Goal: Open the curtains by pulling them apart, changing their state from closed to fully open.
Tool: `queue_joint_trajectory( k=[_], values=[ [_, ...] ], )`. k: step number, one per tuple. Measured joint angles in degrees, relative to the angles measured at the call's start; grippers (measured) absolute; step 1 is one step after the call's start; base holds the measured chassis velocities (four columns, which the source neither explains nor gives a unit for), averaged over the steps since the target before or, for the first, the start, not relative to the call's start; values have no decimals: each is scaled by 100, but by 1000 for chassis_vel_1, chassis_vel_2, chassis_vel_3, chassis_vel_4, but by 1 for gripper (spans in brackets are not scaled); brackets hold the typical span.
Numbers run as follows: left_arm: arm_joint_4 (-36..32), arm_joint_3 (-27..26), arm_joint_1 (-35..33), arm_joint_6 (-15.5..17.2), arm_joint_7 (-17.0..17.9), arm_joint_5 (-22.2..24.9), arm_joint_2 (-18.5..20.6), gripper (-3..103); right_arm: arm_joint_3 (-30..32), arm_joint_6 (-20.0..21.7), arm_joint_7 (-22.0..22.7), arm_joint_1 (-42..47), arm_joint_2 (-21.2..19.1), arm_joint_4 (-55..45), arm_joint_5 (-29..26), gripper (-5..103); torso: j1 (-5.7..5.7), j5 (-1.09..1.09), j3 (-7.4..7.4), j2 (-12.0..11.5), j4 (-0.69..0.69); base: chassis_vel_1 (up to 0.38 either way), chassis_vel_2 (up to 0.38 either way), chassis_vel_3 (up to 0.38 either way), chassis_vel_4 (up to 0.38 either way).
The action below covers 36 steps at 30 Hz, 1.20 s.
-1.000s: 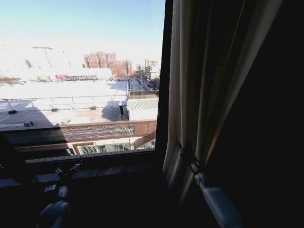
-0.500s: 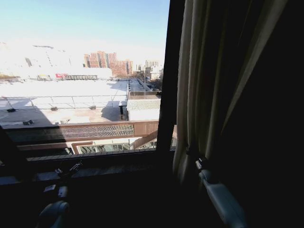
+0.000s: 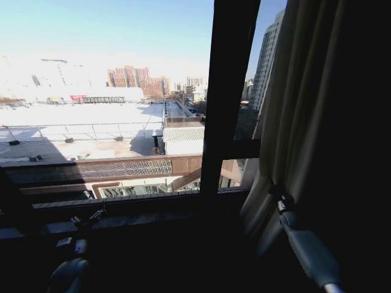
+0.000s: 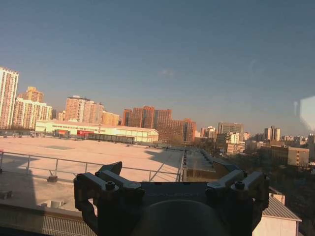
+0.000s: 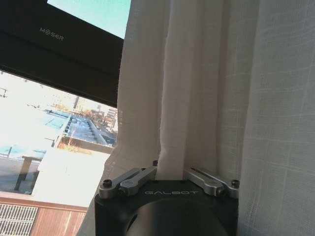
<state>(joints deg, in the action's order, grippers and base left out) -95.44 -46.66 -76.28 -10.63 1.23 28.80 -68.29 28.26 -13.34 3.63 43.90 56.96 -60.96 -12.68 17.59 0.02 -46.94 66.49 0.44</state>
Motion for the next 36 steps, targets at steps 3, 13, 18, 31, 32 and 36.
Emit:
queue_joint_trajectory(
  k=[3,13,18,31,32,36],
  values=[
    [0,0,0,0,-1,0,0,100,50,4,58,170,0,-138,79,0,0,-2,0,0,-1,0,0,0,0],
    [0,0,0,0,-1,0,0,100,42,-308,-221,718,44,-809,-84,0,0,-2,0,0,-1,0,0,0,0],
    [0,0,0,0,-2,0,0,100,56,-392,-526,1130,22,-1415,-324,5,0,-3,1,0,-2,0,0,0,0],
    [0,0,0,0,-2,0,0,100,383,-349,-1050,2964,34,-3533,-797,53,-1,-2,1,0,-1,0,0,0,0],
    [0,0,0,0,-2,0,0,100,404,-339,-1078,3032,50,-3583,-811,58,-1,-2,1,1,-1,0,0,0,0],
    [0,0,0,0,-2,0,0,100,512,-375,-1265,3294,147,-3724,-694,70,-1,-3,1,1,-1,0,0,0,0]
  ],
)
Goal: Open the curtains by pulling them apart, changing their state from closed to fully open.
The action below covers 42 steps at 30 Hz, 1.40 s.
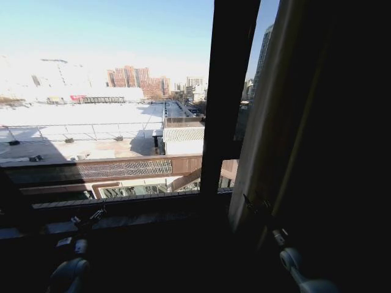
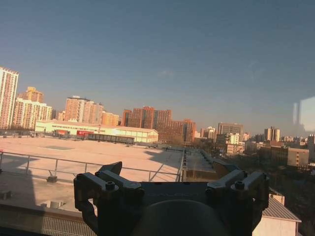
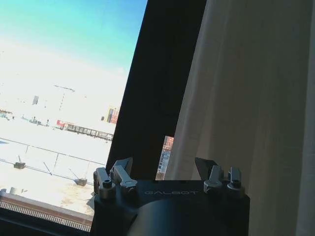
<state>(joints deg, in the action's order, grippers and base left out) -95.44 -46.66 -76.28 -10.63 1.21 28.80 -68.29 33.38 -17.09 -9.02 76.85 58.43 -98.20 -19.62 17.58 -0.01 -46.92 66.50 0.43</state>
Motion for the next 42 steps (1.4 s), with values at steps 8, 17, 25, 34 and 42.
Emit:
queue_joint_trajectory(
  k=[8,17,25,34,42],
  values=[
    [0,0,0,0,0,0,0,100,49,-90,35,209,161,-181,192,98,0,0,0,0,-1,0,0,0,0],
    [0,0,0,0,0,0,0,100,76,-122,47,360,189,-340,215,100,0,1,0,0,0,54,29,-57,-25],
    [0,0,0,0,0,0,0,100,107,-157,19,448,160,-423,218,100,0,0,0,0,0,231,139,-228,-156],
    [0,-1,0,0,0,0,0,100,96,-163,-4,407,140,-364,218,100,0,2,0,0,0,328,269,-329,-267],
    [0,-1,0,0,0,0,0,100,15,-159,-8,320,174,-274,219,100,1,0,-1,0,0,386,324,-383,-334]
  ],
)
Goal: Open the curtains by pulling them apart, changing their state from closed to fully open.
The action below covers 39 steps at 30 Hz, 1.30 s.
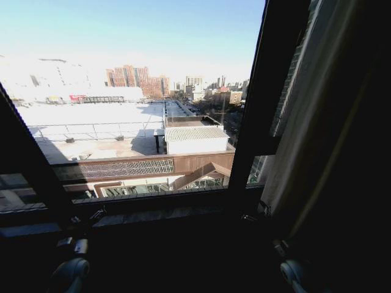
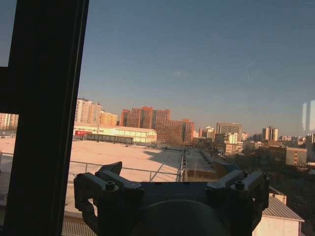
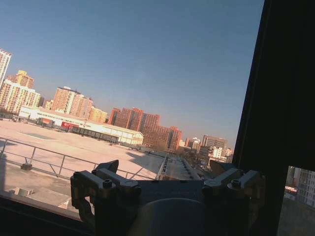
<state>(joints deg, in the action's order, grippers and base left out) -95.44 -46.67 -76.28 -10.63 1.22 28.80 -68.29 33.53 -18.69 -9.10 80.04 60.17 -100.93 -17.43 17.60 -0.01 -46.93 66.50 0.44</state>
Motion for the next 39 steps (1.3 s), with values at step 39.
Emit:
queue_joint_trajectory(
  k=[39],
  values=[
    [0,1,0,0,1,0,0,100,-35,62,50,247,118,-412,-37,100,-1,0,0,0,0,379,329,-379,-325]
  ],
)
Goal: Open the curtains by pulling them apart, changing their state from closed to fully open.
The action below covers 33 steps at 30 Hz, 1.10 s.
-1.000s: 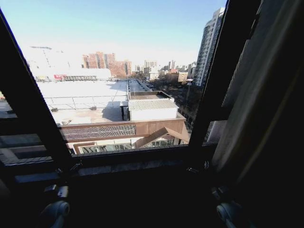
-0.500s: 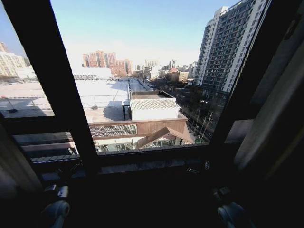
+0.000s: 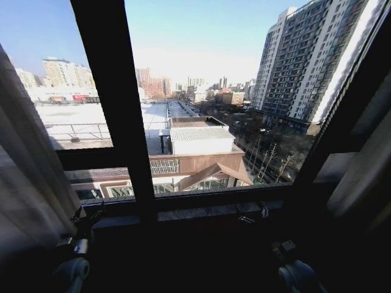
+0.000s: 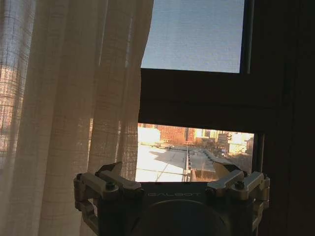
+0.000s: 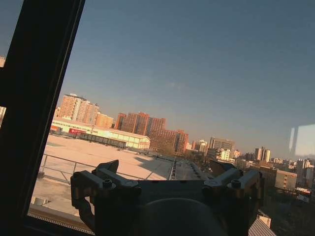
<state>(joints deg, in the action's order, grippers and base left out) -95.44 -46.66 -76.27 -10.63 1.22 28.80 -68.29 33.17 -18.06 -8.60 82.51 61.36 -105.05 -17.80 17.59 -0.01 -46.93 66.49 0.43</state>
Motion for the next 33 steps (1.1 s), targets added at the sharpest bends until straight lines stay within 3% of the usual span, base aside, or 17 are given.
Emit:
queue_joint_trajectory(
  k=[7,21,33],
  values=[
    [0,-2,0,0,1,0,1,100,-35,-31,7,-12,23,2,-21,100,0,-1,1,0,-2,292,258,-296,-268],
    [0,2,0,0,-2,0,-2,100,-83,-119,-16,-77,60,92,100,100,-1,3,0,0,0,10,5,-2,-21],
    [0,0,0,0,0,0,-1,100,-103,-117,517,-167,79,93,336,100,2,1,-1,-1,0,-35,78,46,-52]
  ],
)
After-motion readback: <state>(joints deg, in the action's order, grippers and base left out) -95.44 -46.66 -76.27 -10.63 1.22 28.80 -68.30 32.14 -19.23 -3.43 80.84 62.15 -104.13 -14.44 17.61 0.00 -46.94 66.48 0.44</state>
